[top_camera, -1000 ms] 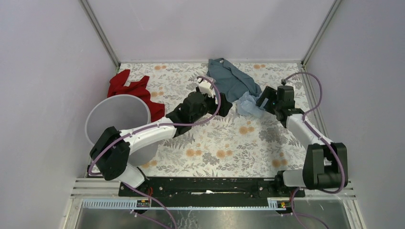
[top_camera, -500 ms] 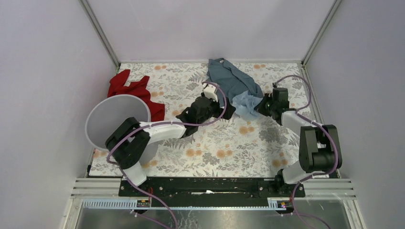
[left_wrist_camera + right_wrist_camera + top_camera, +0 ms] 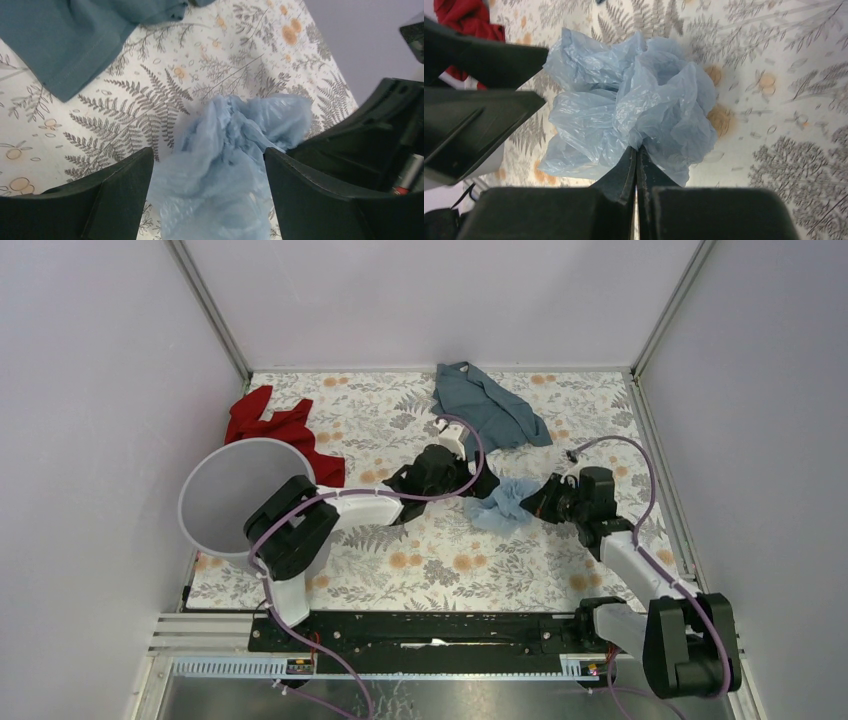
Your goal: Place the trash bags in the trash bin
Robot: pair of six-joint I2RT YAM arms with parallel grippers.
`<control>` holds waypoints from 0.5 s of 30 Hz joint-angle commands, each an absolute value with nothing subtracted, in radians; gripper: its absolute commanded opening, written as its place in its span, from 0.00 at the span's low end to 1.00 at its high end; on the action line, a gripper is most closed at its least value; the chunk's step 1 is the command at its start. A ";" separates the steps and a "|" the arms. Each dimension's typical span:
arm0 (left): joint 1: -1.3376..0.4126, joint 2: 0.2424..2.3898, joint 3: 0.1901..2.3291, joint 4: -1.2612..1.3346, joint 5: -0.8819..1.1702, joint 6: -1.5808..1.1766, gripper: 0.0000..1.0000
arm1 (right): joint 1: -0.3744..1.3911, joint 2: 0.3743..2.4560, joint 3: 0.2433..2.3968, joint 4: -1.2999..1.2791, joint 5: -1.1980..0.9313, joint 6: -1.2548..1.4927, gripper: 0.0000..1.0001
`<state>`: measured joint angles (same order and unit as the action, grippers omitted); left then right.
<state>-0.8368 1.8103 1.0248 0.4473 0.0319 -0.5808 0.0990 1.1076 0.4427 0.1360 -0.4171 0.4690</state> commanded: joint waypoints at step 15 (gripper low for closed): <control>-0.841 1.789 1.014 0.372 -0.083 -0.549 0.13 | 0.114 1.020 0.395 0.029 -0.358 0.552 0.00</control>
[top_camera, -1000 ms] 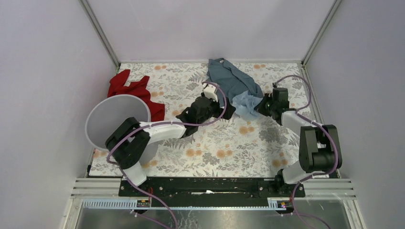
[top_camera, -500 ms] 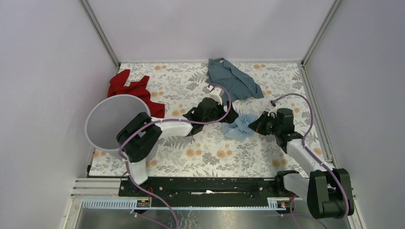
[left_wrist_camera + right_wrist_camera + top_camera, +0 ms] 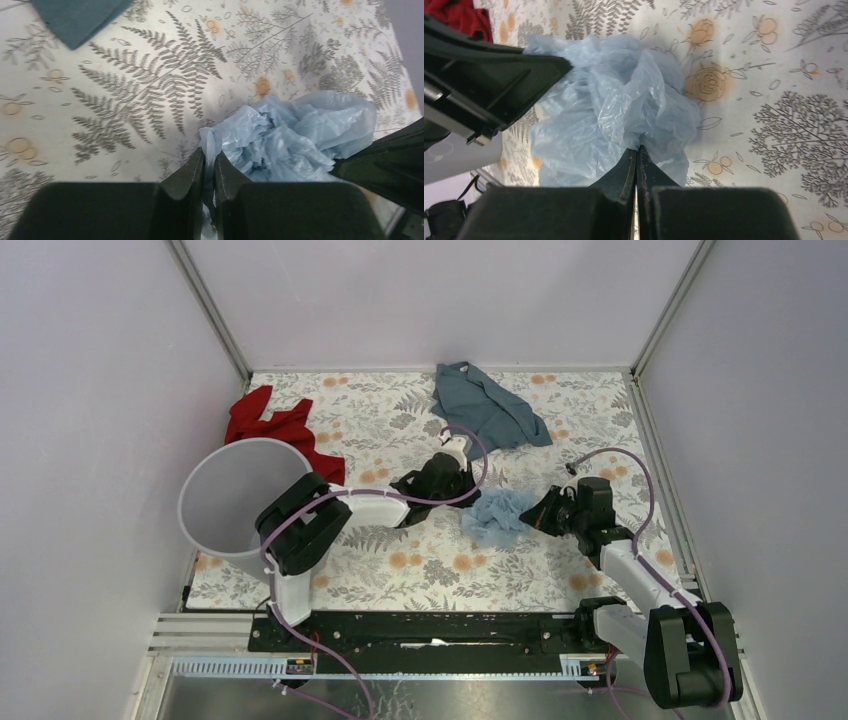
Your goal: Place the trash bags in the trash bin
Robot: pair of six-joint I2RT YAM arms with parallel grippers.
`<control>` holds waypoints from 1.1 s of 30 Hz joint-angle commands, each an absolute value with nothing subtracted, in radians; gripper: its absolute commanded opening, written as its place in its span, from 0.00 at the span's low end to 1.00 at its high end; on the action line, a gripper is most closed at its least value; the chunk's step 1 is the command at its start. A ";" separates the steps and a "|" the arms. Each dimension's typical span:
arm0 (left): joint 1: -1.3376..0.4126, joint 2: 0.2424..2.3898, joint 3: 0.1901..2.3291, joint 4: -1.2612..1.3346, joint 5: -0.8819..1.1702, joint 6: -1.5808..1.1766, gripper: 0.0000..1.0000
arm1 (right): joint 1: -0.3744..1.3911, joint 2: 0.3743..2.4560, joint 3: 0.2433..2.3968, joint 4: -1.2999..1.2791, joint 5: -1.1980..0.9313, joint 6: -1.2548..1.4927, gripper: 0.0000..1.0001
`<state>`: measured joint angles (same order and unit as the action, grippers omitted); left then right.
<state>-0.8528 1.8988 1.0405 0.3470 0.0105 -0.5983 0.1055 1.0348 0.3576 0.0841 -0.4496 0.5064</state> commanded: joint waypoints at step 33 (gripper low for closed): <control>-0.787 1.121 0.940 -0.026 -0.131 -0.469 0.00 | 0.114 0.903 0.745 -0.617 -0.452 0.418 0.14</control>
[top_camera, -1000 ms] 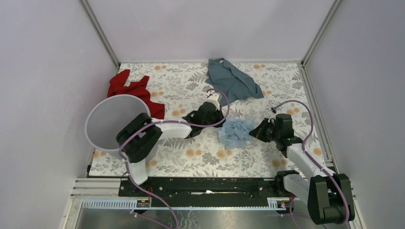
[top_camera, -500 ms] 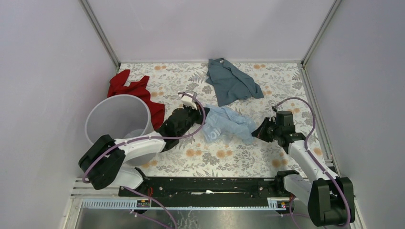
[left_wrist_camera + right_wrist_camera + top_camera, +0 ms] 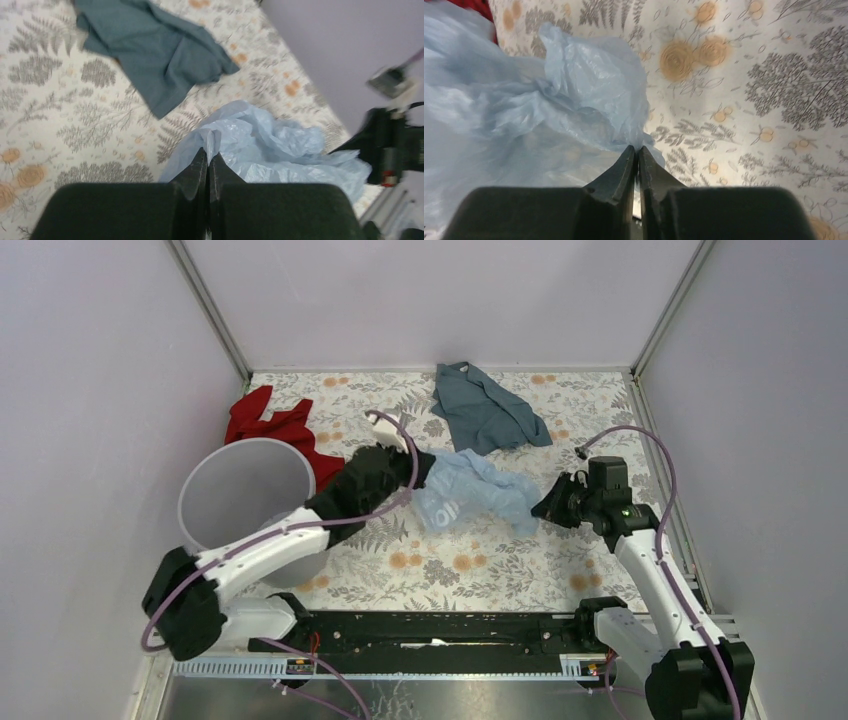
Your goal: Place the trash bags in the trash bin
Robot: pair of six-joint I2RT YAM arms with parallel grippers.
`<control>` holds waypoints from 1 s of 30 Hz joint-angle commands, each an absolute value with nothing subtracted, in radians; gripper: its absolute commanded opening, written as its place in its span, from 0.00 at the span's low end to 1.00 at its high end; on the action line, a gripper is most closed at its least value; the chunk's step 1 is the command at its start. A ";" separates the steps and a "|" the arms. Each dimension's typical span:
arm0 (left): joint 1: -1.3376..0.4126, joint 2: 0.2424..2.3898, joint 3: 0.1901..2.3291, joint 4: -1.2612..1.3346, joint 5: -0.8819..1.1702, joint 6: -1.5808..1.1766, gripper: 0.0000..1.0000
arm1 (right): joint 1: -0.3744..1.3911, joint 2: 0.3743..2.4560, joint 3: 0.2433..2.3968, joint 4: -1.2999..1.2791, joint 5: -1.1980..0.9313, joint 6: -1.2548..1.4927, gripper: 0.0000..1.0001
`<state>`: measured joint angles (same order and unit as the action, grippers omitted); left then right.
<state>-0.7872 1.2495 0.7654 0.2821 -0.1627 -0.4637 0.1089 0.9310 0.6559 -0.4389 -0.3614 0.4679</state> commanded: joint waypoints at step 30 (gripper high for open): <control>-0.788 1.126 1.209 -0.516 -0.102 -0.693 0.00 | 1.181 1.245 1.004 -0.247 0.456 0.180 0.99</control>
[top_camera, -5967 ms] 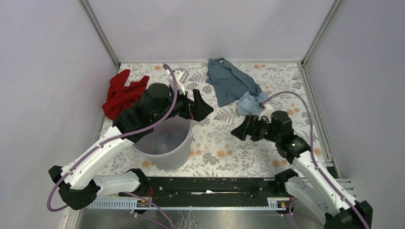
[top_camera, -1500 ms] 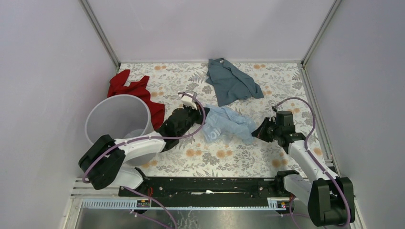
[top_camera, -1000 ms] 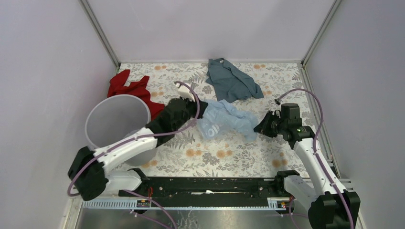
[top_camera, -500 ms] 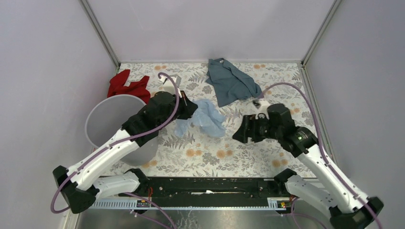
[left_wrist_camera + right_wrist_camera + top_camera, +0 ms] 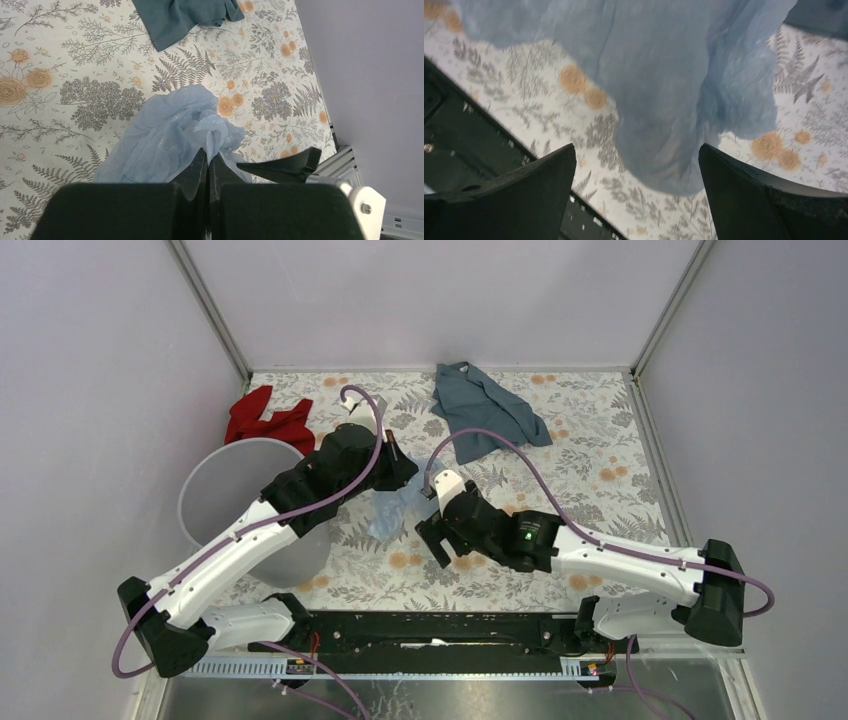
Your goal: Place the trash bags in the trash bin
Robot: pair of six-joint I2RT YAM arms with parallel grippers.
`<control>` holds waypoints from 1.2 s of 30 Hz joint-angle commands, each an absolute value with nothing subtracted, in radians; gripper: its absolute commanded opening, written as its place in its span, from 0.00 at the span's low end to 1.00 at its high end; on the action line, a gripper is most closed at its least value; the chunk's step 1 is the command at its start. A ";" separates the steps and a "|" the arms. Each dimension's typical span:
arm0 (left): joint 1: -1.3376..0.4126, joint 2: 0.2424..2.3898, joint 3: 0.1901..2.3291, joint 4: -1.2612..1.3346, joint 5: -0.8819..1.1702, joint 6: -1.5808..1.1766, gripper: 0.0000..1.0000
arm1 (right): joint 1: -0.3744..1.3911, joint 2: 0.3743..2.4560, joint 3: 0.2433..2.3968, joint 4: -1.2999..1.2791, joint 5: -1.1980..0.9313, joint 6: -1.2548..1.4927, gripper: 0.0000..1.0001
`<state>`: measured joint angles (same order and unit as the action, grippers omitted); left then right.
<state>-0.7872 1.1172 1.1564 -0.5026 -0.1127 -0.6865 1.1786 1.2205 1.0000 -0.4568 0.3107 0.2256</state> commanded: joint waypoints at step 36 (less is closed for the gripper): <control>-0.787 0.827 1.123 -0.642 -0.133 -0.748 0.95 | 0.600 0.945 0.715 0.174 -0.857 0.666 0.00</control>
